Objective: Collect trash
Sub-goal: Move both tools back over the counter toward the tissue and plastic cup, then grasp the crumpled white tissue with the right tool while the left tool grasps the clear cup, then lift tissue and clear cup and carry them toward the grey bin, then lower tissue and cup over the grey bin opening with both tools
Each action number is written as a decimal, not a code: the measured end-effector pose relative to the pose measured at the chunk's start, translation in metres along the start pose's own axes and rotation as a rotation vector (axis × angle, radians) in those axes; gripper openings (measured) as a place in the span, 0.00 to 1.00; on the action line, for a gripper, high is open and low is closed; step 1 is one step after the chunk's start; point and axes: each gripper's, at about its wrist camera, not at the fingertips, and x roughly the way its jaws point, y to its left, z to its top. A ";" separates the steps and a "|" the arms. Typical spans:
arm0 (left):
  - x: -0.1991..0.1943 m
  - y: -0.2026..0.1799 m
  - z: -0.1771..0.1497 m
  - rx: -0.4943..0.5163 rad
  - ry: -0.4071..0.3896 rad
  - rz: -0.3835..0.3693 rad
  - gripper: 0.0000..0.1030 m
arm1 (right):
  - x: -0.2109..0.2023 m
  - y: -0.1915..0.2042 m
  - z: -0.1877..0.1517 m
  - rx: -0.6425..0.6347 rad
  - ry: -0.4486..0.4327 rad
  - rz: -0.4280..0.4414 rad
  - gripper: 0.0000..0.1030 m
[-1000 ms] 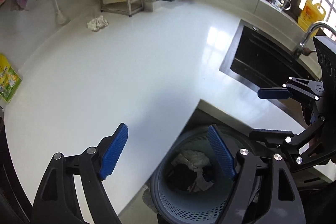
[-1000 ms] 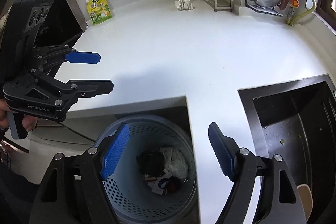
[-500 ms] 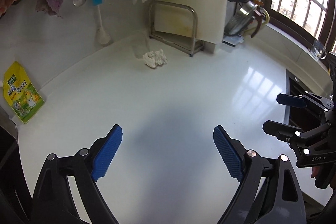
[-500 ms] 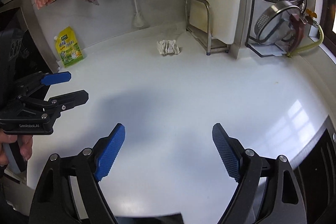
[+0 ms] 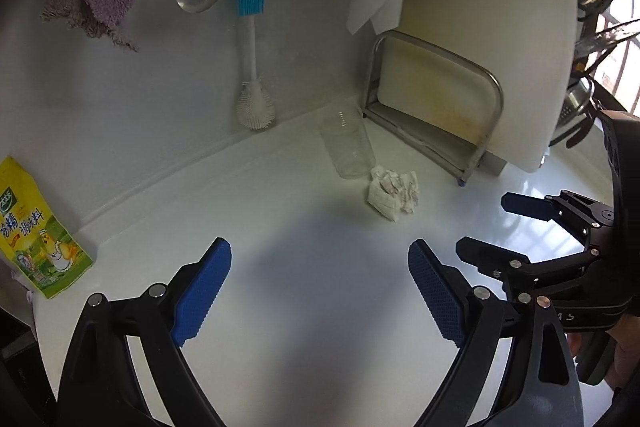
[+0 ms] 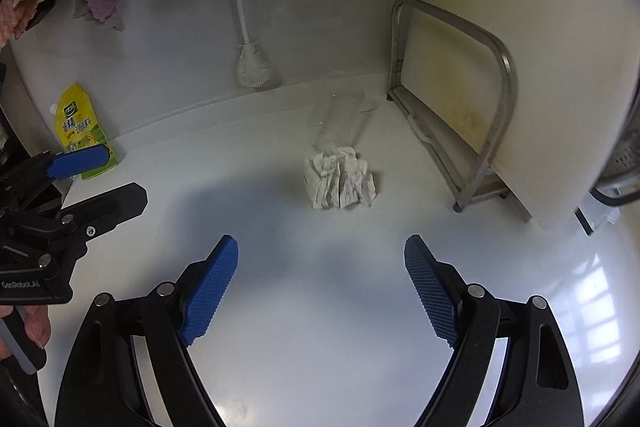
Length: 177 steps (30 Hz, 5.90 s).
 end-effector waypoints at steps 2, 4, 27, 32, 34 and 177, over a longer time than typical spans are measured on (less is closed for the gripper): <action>0.012 0.004 0.007 -0.010 0.000 0.004 0.86 | 0.021 -0.002 0.015 -0.013 0.011 -0.027 0.79; 0.023 0.007 0.014 -0.017 0.002 0.000 0.86 | 0.042 -0.006 0.026 0.001 0.030 -0.024 0.79; 0.123 -0.015 0.059 -0.008 0.040 -0.030 0.86 | 0.057 -0.031 0.016 -0.020 0.051 0.035 0.14; 0.156 -0.034 0.071 0.003 0.060 -0.005 0.87 | 0.029 -0.040 -0.005 -0.023 0.042 -0.001 0.14; 0.165 -0.041 0.075 0.018 0.059 0.014 0.86 | 0.017 -0.041 -0.012 -0.019 0.044 -0.008 0.14; -0.134 -0.239 -0.329 0.509 0.470 -0.334 0.44 | -0.220 0.034 -0.406 0.009 0.377 0.001 0.17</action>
